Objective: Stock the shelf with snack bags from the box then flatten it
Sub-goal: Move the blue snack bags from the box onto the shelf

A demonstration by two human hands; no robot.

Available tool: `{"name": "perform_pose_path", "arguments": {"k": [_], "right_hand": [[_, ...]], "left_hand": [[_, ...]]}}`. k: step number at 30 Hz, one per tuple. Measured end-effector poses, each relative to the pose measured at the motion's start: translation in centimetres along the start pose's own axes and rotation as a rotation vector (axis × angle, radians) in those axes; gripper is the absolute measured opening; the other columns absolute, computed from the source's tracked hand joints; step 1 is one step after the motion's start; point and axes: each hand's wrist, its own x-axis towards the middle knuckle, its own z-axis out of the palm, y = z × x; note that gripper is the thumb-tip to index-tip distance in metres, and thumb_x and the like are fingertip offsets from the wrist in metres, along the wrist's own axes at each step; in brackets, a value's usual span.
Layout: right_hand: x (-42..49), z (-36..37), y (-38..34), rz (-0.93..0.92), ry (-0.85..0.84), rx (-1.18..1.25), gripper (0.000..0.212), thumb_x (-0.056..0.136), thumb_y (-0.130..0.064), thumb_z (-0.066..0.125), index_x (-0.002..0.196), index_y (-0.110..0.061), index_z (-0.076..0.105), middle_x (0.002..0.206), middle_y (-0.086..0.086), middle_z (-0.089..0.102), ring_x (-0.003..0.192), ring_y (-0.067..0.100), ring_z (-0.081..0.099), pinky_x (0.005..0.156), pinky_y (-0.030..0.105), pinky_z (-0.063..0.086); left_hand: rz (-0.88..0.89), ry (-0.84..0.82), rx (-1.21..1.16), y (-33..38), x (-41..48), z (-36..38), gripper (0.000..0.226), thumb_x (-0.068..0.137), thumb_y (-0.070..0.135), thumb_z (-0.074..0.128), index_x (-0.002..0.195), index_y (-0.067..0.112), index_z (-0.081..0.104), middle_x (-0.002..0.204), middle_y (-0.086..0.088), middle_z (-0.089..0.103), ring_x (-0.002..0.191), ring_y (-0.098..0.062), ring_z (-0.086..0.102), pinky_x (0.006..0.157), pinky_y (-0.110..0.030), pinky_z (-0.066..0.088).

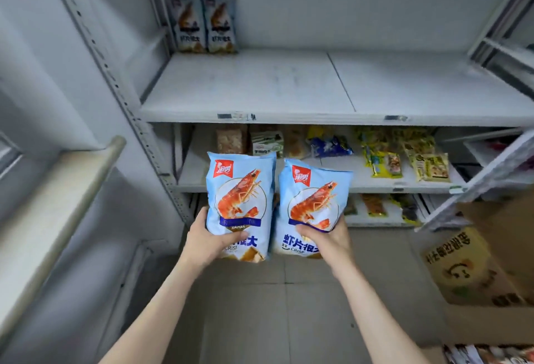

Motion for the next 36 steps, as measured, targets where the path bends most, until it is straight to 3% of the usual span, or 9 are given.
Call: {"name": "perform_pose_path", "arguments": {"k": [4,8,11,14,19,24,26,30,36], "right_hand": [[0.9,5.1,-3.6,-0.079,-0.056,-0.017,0.066,0.057,-0.027,0.092,0.112,-0.034,0.055,0.104,-0.015,0.068,0.100,0.009,0.063,0.084,0.032,0.049],[2.1,9.4,-7.6,-0.137,-0.090,-0.003,0.063,0.064,-0.023,0.090,0.114,-0.029,0.053,0.101,-0.014,0.066,0.097,0.006,0.062,0.071,0.020,0.046],[3.7,11.8,-9.5,-0.161,-0.087,0.007,0.068,0.058,-0.029,0.091,0.115,-0.032,0.054,0.107,-0.012,0.069,0.102,0.011,0.063,0.088,0.035,0.053],[5.7,13.7,-11.3,-0.177,-0.076,0.005,0.073,0.057,-0.030,0.091,0.120,-0.031,0.054,0.112,-0.010,0.068,0.105,0.013,0.063,0.095,0.043,0.052],[9.9,15.8,-14.3,-0.230,-0.056,-0.041,0.083,0.059,-0.032,0.090,0.130,-0.027,0.048,0.119,-0.008,0.064,0.110,0.015,0.060,0.097,0.040,0.049],[16.1,17.8,-17.4,-0.243,-0.055,-0.066,0.075,0.062,-0.035,0.089,0.125,-0.029,0.050,0.119,-0.009,0.065,0.109,0.015,0.059,0.092,0.034,0.046],[19.3,18.9,-18.7,-0.255,-0.059,-0.062,0.076,0.061,-0.034,0.090,0.124,-0.027,0.050,0.118,-0.008,0.066,0.110,0.016,0.061,0.093,0.035,0.048],[25.5,22.0,-22.3,-0.314,-0.032,-0.087,0.082,0.057,-0.038,0.090,0.126,-0.026,0.048,0.120,-0.006,0.065,0.113,0.019,0.060,0.099,0.041,0.049],[34.0,27.7,-27.1,-0.393,-0.013,-0.080,0.082,0.059,-0.035,0.089,0.126,-0.021,0.045,0.120,-0.002,0.065,0.110,0.020,0.061,0.097,0.042,0.051]], "left_hand": [[0.049,0.100,-0.017,1.7,1.5,-5.3,0.082,0.035,0.040,0.096,0.106,0.030,0.058,0.102,0.007,0.074,0.090,-0.014,0.073,0.082,-0.041,0.060],[0.093,0.129,-0.033,4.0,3.9,-9.3,0.079,0.042,0.035,0.099,0.109,0.030,0.058,0.102,0.007,0.074,0.090,-0.013,0.073,0.081,-0.041,0.060],[0.130,0.135,-0.039,5.5,6.3,-11.2,0.071,0.050,0.023,0.097,0.109,0.028,0.058,0.102,0.006,0.074,0.089,-0.011,0.073,0.079,-0.037,0.061],[0.153,0.129,-0.018,6.8,9.1,-12.5,0.073,0.048,0.027,0.098,0.109,0.030,0.058,0.105,0.006,0.074,0.091,-0.012,0.072,0.080,-0.038,0.060],[0.173,0.111,0.008,8.9,14.5,-13.4,0.083,0.040,0.042,0.098,0.111,0.034,0.056,0.107,0.010,0.073,0.095,-0.012,0.071,0.086,-0.041,0.059],[0.187,0.128,0.027,11.7,21.0,-13.3,0.080,0.037,0.048,0.097,0.105,0.038,0.056,0.105,0.011,0.073,0.095,-0.012,0.071,0.089,-0.042,0.057],[0.202,0.141,0.021,13.1,23.8,-13.1,0.078,0.039,0.044,0.097,0.105,0.036,0.056,0.105,0.010,0.073,0.095,-0.012,0.071,0.088,-0.042,0.058],[0.275,0.159,-0.038,16.1,29.8,-13.2,0.066,0.055,0.017,0.095,0.107,0.029,0.056,0.105,0.007,0.073,0.094,-0.012,0.072,0.087,-0.040,0.058],[0.323,0.222,-0.023,19.5,39.9,-15.6,0.085,0.046,0.031,0.098,0.121,0.022,0.058,0.109,0.008,0.072,0.100,-0.010,0.069,0.091,-0.037,0.056]]}}
